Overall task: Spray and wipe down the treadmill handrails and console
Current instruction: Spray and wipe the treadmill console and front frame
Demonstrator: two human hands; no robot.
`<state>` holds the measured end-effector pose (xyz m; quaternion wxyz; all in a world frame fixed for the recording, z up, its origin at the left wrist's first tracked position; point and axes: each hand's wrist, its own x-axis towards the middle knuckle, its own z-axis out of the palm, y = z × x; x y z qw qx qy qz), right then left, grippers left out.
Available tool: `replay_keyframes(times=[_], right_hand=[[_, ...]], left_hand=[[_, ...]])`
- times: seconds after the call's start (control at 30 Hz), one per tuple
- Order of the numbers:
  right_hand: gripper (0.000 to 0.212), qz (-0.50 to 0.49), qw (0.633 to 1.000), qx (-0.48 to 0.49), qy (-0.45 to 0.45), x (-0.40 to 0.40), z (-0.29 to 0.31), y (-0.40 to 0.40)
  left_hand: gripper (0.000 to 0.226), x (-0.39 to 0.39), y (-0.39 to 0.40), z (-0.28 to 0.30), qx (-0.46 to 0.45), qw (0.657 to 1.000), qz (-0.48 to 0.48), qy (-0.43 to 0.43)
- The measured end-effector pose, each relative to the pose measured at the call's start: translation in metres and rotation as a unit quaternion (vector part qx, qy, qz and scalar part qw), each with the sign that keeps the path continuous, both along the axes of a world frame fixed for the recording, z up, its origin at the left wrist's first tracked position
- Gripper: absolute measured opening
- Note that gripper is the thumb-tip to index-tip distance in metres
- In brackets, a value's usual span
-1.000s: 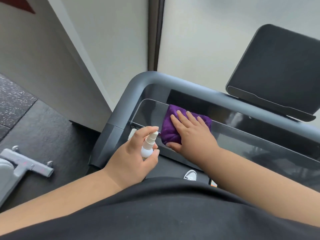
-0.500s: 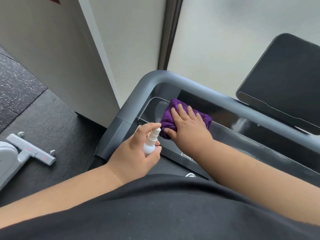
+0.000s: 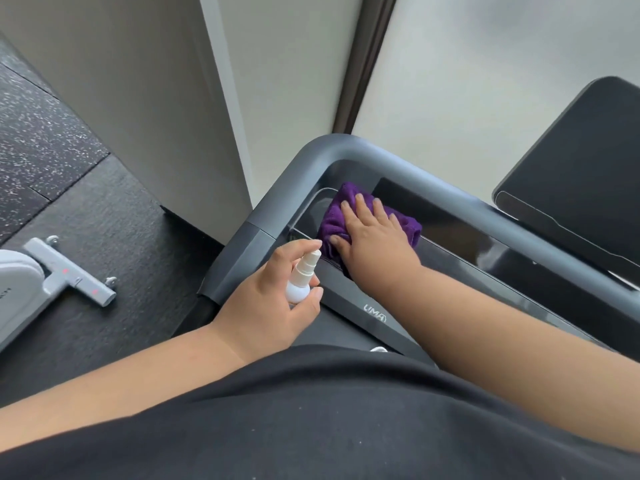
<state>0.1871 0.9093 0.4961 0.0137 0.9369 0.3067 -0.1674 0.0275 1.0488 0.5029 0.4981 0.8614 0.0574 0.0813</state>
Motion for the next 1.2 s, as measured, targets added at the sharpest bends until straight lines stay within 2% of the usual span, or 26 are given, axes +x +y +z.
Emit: replay_keyframes(times=[0.13,0.23,0.47,0.67,0.9,1.2], right_hand=[[0.073,0.049,0.999,-0.002,0.016,-0.038,-0.005,-0.011],[0.073,0.063,0.998,0.003,0.015,-0.022,-0.004,-0.011],[0.069,0.015,1.000,0.010,-0.012,0.005,-0.001,0.023],[0.073,0.093,0.995,0.011,0.020,-0.032,-0.004,0.016],[0.067,0.034,0.999,0.014,0.005,0.000,0.005,0.034],[0.073,0.131,0.991,-0.013,-0.003,-0.036,-0.008,0.021]], left_hand=[[0.063,-0.005,0.004,-0.001,-0.001,1.000,0.020,-0.002],[0.060,-0.006,0.007,0.000,-0.003,0.999,0.037,-0.003],[0.057,-0.013,0.010,0.000,-0.011,0.999,0.044,-0.003],[0.060,-0.017,0.014,0.003,-0.009,0.998,0.053,-0.014],[0.056,-0.023,0.010,0.008,-0.005,0.999,0.037,-0.003],[0.063,-0.026,0.006,0.009,0.038,0.998,0.031,-0.032]])
